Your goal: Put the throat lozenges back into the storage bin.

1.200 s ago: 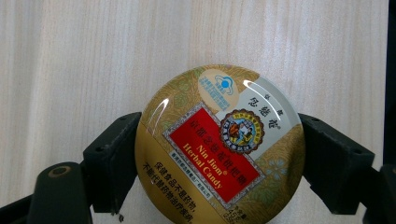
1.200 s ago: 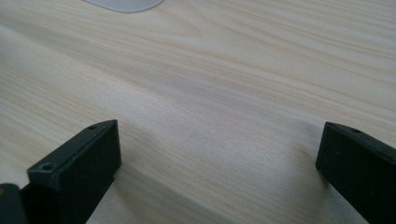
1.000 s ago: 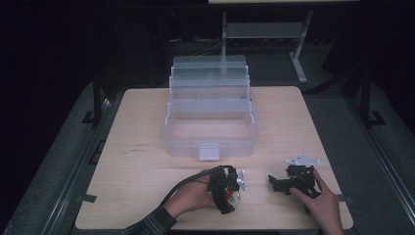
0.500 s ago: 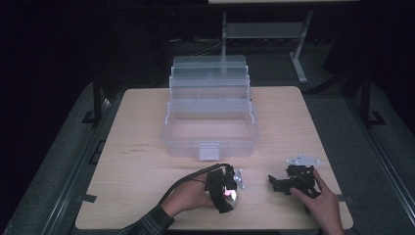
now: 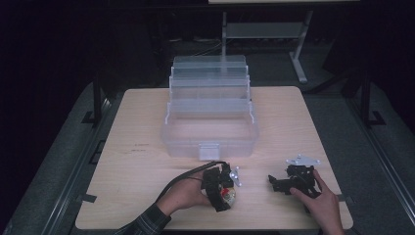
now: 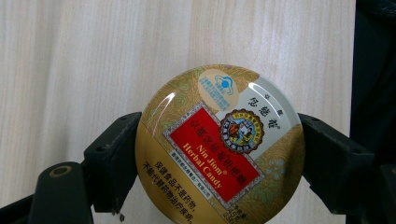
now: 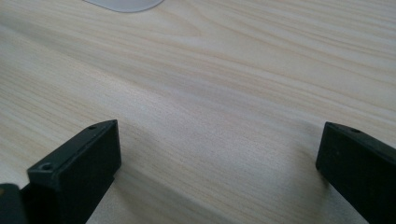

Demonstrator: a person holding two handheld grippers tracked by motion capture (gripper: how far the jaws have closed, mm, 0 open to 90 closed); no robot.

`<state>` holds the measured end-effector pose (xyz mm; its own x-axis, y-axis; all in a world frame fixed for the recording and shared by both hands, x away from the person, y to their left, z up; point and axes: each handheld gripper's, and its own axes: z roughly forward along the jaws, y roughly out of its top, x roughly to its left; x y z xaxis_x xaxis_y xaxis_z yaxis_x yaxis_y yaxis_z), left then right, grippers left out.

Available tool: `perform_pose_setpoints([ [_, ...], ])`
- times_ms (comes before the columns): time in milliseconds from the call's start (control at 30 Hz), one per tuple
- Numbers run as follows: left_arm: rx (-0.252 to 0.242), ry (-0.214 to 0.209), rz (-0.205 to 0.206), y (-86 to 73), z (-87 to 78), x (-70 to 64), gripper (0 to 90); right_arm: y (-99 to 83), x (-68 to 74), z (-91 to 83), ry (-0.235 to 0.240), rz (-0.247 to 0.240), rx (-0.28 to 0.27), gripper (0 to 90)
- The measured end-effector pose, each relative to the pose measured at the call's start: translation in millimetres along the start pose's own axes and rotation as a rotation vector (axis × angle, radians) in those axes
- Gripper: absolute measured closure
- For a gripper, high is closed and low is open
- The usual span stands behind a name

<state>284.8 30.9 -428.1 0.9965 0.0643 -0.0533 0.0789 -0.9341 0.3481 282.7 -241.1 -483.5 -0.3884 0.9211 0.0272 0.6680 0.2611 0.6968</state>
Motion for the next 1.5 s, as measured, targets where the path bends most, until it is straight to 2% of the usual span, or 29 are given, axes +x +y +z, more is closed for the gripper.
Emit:
perform_pose_setpoints([
  [900, -0.013, 0.018, -0.044, -18.1, -21.4, 10.9, 19.4, 0.0, -0.2, 0.0, 0.000, -0.002, -0.001, 0.0],
  [1500, -0.034, 0.045, -0.083, -32.9, -46.0, 19.5, 19.5, 0.0, -0.2, 0.1, 0.000, -0.002, -0.001, 0.0],
])
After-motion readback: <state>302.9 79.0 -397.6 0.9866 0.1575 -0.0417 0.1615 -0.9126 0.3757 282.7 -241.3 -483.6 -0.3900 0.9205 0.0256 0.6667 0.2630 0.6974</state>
